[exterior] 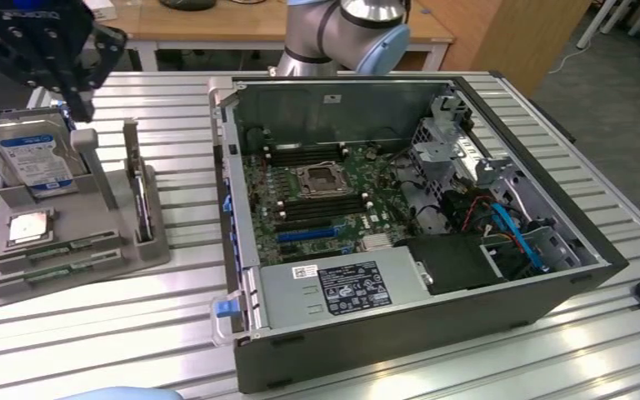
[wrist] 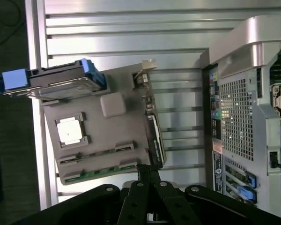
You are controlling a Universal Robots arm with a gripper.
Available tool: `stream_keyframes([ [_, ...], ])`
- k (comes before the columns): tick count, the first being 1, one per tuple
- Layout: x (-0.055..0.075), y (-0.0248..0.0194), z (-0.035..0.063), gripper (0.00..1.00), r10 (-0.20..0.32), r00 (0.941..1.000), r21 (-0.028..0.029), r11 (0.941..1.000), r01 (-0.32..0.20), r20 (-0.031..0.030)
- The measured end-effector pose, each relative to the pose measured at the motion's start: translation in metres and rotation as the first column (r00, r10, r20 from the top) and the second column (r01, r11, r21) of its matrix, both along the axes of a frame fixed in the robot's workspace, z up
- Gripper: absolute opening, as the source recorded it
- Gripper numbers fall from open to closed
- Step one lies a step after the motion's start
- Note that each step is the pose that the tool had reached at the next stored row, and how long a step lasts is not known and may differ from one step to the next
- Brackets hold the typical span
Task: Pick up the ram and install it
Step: 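Reach for the ram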
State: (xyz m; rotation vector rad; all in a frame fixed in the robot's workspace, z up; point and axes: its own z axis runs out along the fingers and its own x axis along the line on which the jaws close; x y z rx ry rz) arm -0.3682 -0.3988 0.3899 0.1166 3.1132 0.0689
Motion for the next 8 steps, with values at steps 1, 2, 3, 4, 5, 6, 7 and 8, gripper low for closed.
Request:
stream_keyframes([
  [1,-0.004,0.0,-0.0001,0.1,0.0,1.0,-0.0001,1.0,0.0,0.0],
  [2,-0.009,0.0,-0.0002,0.1,0.0,1.0,-0.0001,1.0,0.0,0.0],
  [3,-0.013,0.0,-0.0003,0.1,0.0,1.0,0.0,1.0,0.0,-0.0001],
  [4,-0.018,0.0,-0.0005,0.1,0.0,1.0,0.0,1.0,0.0,0.0],
  [5,-0.022,0.0001,-0.0006,0.1,0.0,1.0,0.0,1.0,0.0,0.0],
  [6,-0.027,0.0001,-0.0006,0.1,0.0,1.0,0.0,1.0,0.0,0.0],
  [7,-0.031,0.0,-0.0008,0.1,0.0,1.0,0.0,1.0,0.0,0.0],
  [8,-0.035,0.0,-0.0009,0.1,0.0,1.0,0.0,1.0,0.0,0.0],
])
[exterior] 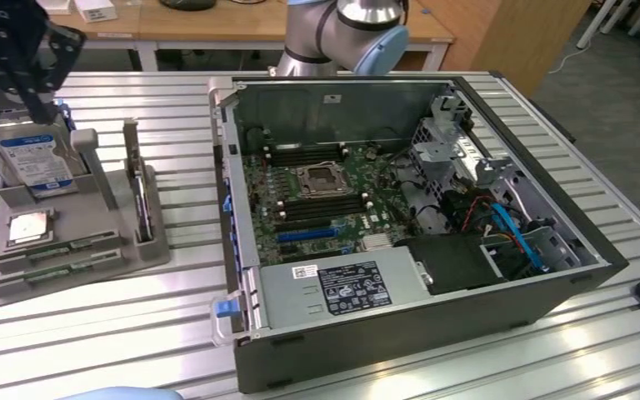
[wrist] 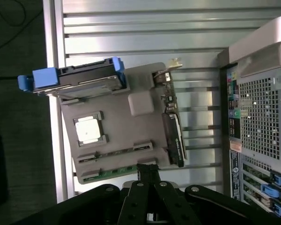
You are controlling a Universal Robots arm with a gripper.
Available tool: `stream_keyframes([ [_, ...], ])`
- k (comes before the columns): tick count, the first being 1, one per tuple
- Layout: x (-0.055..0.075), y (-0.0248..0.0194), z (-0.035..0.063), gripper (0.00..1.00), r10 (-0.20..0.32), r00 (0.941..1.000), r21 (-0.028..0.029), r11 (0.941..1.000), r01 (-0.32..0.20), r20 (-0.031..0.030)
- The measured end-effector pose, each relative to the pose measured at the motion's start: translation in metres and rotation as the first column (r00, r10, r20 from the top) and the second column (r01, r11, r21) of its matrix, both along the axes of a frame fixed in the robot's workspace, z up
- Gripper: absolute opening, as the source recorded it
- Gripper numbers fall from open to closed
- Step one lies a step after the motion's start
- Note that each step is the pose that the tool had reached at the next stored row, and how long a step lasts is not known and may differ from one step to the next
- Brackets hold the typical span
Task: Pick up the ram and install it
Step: 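Reach for the ram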
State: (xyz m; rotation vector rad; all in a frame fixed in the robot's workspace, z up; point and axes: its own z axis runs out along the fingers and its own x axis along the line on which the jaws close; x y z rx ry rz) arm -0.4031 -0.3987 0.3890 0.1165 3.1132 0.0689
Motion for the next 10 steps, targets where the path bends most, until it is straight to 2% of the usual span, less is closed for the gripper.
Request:
stream_keyframes([
  [10,-0.038,0.0001,-0.0012,0.1,0.0,1.0,0.0,1.0,0.0,0.0],
])
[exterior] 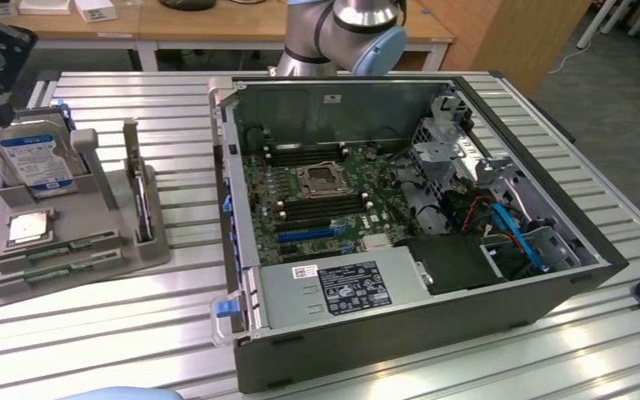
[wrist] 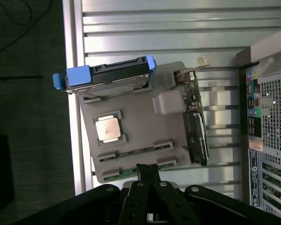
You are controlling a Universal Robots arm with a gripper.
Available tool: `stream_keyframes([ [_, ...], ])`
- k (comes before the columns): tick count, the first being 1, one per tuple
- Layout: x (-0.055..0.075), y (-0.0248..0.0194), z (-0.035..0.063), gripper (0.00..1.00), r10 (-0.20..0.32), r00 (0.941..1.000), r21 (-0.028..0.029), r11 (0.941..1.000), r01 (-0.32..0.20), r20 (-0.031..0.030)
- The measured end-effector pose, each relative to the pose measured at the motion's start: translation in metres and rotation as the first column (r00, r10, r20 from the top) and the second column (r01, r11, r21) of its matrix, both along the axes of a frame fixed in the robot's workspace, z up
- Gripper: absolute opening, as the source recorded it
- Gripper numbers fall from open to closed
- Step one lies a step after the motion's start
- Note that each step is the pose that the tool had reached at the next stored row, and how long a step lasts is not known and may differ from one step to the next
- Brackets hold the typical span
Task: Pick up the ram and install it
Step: 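Reach for the ram, then pick up the ram and move it above insertion slot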
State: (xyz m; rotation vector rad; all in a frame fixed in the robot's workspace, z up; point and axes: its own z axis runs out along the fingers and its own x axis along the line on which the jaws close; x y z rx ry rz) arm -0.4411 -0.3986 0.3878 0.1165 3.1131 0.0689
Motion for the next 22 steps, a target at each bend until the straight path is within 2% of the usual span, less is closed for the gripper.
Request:
stream_keyframes([
  [5,-0.0114,0.0,-0.0005,0.1,0.0,1.0,0.0,1.0,0.0,-0.0001],
  [20,-0.0117,0.0,-0.0005,0.1,0.0,1.0,0.0,1.0,0.0,-0.0001],
  [22,-0.0118,0.0,-0.0017,0.1,0.0,1.0,0.0,1.0,0.0,-0.0029],
])
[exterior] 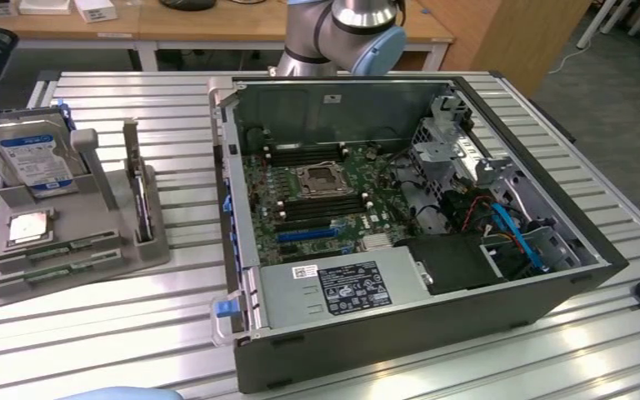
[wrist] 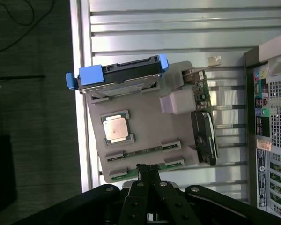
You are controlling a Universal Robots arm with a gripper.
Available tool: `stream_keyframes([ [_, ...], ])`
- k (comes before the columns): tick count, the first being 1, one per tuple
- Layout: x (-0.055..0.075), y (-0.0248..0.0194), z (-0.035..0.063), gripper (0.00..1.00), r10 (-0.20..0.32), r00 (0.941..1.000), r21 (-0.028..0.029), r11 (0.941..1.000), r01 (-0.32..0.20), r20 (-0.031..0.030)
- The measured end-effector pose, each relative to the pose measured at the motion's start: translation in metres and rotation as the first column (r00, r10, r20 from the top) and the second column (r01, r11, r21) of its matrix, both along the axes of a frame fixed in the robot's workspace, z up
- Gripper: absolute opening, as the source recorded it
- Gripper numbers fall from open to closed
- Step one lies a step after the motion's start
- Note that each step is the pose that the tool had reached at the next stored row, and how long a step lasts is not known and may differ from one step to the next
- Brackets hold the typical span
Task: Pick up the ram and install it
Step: 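Pick up the ram and move it above insertion slot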
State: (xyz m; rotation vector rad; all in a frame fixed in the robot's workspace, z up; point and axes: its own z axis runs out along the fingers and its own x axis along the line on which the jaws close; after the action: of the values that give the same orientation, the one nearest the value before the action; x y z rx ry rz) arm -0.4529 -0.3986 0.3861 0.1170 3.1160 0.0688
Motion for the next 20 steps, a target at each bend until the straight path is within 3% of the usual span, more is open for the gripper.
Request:
stream_keyframes([
  [6,0.0,0.0,-0.0102,0.1,0.0,1.0,0.0,1.0,0.0,-0.0061],
  [20,0.0,-0.0001,-0.0355,0.1,0.0,1.0,0.0,1.0,0.0,-0.0076],
])
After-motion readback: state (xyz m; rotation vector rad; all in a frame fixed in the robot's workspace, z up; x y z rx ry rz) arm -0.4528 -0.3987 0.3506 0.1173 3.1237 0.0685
